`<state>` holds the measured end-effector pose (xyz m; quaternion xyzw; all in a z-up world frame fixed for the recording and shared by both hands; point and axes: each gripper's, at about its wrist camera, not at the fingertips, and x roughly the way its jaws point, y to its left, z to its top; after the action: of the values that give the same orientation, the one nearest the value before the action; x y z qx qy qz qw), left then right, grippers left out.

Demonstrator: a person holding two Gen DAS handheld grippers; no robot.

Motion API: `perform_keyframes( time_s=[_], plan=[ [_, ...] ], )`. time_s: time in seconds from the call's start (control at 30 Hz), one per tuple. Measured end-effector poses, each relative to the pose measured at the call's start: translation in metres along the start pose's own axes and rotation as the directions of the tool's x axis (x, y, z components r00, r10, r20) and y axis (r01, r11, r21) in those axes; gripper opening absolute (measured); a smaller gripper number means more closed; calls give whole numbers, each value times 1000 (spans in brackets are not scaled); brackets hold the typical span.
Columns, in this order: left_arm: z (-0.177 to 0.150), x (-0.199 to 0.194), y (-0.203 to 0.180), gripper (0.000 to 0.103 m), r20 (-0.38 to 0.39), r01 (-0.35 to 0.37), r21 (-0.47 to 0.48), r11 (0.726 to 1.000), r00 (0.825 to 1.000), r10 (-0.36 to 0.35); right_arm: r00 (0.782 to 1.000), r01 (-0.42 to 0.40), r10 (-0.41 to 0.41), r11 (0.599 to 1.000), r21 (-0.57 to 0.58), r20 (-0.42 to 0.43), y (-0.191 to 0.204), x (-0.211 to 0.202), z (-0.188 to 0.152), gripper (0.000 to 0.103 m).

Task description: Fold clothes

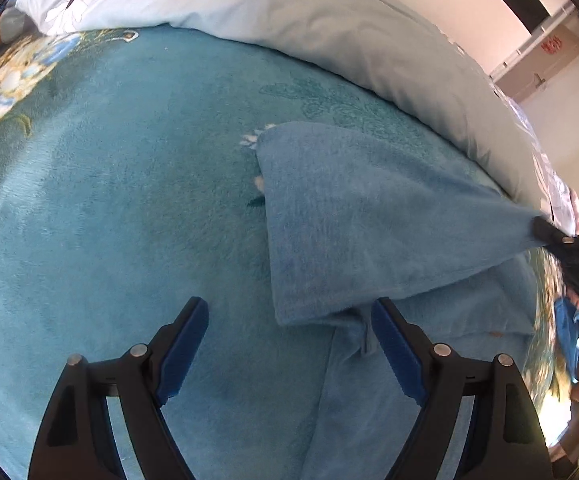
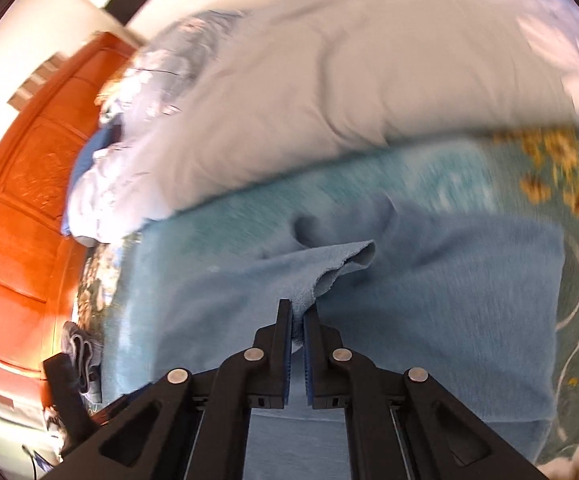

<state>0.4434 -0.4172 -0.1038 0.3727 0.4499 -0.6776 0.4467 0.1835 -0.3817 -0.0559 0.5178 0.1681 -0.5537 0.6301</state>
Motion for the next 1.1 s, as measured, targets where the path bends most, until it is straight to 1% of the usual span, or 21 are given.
perform_keyframes(
  time_s=[0.1,0.17,0.23,0.33,0.4,0.57,0.63,0.67,0.73,0.8,0.93,1.03,1.1],
  plan=[
    [2,3,-1,85,4,-11,-11,1000,1000,11,999,2,2,998,-68,54,14,-23,10,5],
    [3,5,-1,85,6,-19,-18,1000,1000,19,995,26,-16,995,-101,99,16,-42,14,5],
    [4,8,-2,85,9,-26,-25,999,1000,26,989,65,-50,992,-108,138,6,-64,13,5],
    [2,8,-1,85,12,-29,-40,999,999,29,983,143,-131,986,-82,132,-20,-76,2,5],
    [1,9,-3,85,12,-33,-45,998,999,33,976,189,-181,980,-64,123,-37,-81,-6,5],
    [1,9,-12,85,12,-54,-7,999,998,54,973,229,-229,974,4,32,-76,-56,-35,5],
    [1,6,-13,85,25,-43,-7,999,999,43,970,245,-245,969,20,5,-88,-49,-45,5],
    [1,3,-13,85,34,-36,-9,999,999,36,968,250,-250,968,-1,28,-84,-55,-44,5],
    [0,6,-13,85,17,-28,-12,1000,999,28,964,262,-260,964,-37,62,-77,-64,-44,5],
    [-2,11,-15,85,-8,-24,-14,1000,1000,23,963,270,-269,962,-34,25,-85,-56,-46,5],
    [-4,9,-17,85,-15,-14,-3,1000,1000,14,957,286,-287,958,-32,-48,-100,-40,-50,5],
    [-6,8,-13,85,-29,12,-11,1000,999,-13,949,305,-309,951,-57,-68,-102,-29,-55,5],
    [-8,5,-10,85,-39,28,-12,1000,999,-29,946,312,-316,948,-63,-72,-102,-27,-56,7]
  ],
)
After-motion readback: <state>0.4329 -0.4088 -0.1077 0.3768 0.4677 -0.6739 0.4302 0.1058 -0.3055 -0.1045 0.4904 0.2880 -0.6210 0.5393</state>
